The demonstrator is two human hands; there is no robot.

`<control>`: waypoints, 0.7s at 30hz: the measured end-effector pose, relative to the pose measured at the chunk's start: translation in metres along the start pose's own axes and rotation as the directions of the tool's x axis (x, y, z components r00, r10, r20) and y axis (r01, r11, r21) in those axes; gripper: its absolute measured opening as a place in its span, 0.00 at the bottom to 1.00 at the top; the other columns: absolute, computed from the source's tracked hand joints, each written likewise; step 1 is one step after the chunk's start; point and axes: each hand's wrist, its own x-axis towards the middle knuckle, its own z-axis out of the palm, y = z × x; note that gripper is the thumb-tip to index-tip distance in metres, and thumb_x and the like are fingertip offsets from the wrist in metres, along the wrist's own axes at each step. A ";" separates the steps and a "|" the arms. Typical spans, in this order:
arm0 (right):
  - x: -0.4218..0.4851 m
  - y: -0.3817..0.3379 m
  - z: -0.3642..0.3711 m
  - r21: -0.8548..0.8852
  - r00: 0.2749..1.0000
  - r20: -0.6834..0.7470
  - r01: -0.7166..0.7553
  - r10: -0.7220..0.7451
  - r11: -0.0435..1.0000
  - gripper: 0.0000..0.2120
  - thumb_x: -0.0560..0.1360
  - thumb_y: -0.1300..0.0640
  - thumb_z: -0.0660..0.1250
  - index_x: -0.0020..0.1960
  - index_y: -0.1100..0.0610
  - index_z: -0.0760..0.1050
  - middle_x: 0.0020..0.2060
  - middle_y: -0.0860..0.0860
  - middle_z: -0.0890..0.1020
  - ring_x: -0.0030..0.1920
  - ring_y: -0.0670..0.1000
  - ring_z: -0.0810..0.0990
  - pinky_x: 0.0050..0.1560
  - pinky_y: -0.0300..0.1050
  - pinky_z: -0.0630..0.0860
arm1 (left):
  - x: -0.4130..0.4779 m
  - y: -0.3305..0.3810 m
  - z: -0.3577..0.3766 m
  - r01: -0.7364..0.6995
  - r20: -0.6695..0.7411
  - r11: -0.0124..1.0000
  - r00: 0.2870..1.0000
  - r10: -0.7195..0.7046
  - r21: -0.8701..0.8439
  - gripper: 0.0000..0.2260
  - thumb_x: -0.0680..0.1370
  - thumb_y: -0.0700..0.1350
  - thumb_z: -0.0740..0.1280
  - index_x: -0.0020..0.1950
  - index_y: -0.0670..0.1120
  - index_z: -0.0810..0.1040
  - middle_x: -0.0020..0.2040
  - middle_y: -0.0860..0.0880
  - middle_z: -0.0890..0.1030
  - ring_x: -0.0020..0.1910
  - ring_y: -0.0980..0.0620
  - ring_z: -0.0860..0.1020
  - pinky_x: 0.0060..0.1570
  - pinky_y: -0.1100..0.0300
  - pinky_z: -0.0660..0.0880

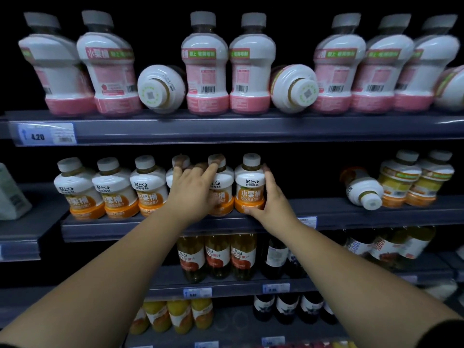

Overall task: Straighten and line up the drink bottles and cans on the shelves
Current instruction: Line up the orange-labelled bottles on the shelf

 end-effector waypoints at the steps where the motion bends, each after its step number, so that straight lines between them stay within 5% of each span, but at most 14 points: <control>1: 0.000 0.002 -0.001 -0.002 1.000 0.009 0.016 -0.016 1.000 0.54 0.69 0.55 0.79 0.78 0.39 0.43 0.75 0.47 0.64 0.72 0.48 0.66 0.66 0.43 0.67 | -0.001 0.002 0.000 -0.004 -0.015 1.000 1.000 0.004 0.003 0.39 0.75 0.59 0.68 0.79 0.54 0.51 0.69 0.44 0.68 0.69 0.41 0.65 0.73 0.40 0.48; 4: -0.002 0.007 -0.012 -0.040 0.999 0.016 0.035 -0.034 0.999 0.54 0.69 0.51 0.79 0.79 0.38 0.42 0.77 0.46 0.62 0.74 0.48 0.64 0.69 0.44 0.66 | 0.000 0.016 -0.003 -0.053 -0.083 0.999 0.995 0.052 -0.004 0.42 0.73 0.59 0.69 0.79 0.58 0.47 0.76 0.42 0.57 0.73 0.37 0.55 0.73 0.37 0.48; 8: -0.009 0.021 -0.051 -0.131 1.000 -0.024 0.010 -0.013 0.991 0.52 0.71 0.51 0.78 0.79 0.38 0.44 0.78 0.48 0.59 0.74 0.49 0.63 0.70 0.45 0.65 | 0.017 0.058 -0.007 -0.199 -0.150 0.980 0.968 0.199 0.020 0.41 0.72 0.59 0.70 0.79 0.57 0.49 0.76 0.41 0.60 0.72 0.36 0.59 0.70 0.38 0.55; 13: -0.026 0.061 -0.131 -0.452 0.927 -0.347 -0.032 -0.142 0.891 0.36 0.72 0.54 0.74 0.76 0.53 0.64 0.68 0.55 0.71 0.68 0.58 0.67 0.70 0.53 0.66 | 0.042 0.105 0.003 -0.228 -0.108 0.974 0.968 0.227 0.005 0.42 0.69 0.60 0.71 0.78 0.59 0.54 0.75 0.42 0.61 0.70 0.36 0.60 0.68 0.39 0.59; 17: -0.040 0.099 -0.173 -0.502 0.896 -0.442 -0.287 0.043 0.816 0.29 0.74 0.53 0.73 0.73 0.51 0.69 0.68 0.55 0.70 0.67 0.60 0.66 0.66 0.54 0.66 | 0.047 0.129 0.020 -0.258 -0.052 0.962 0.963 0.263 0.088 0.40 0.67 0.60 0.73 0.76 0.57 0.61 0.72 0.42 0.67 0.67 0.36 0.65 0.64 0.35 0.61; 21: -0.040 0.118 -0.175 -0.412 0.910 -0.394 -0.300 0.129 0.860 0.22 0.77 0.56 0.70 0.70 0.54 0.73 0.64 0.56 0.69 0.63 0.60 0.69 0.60 0.49 0.69 | 0.045 0.138 0.028 -0.296 -0.074 0.948 0.949 0.305 0.119 0.38 0.64 0.56 0.76 0.72 0.54 0.69 0.70 0.41 0.70 0.69 0.36 0.63 0.62 0.33 0.61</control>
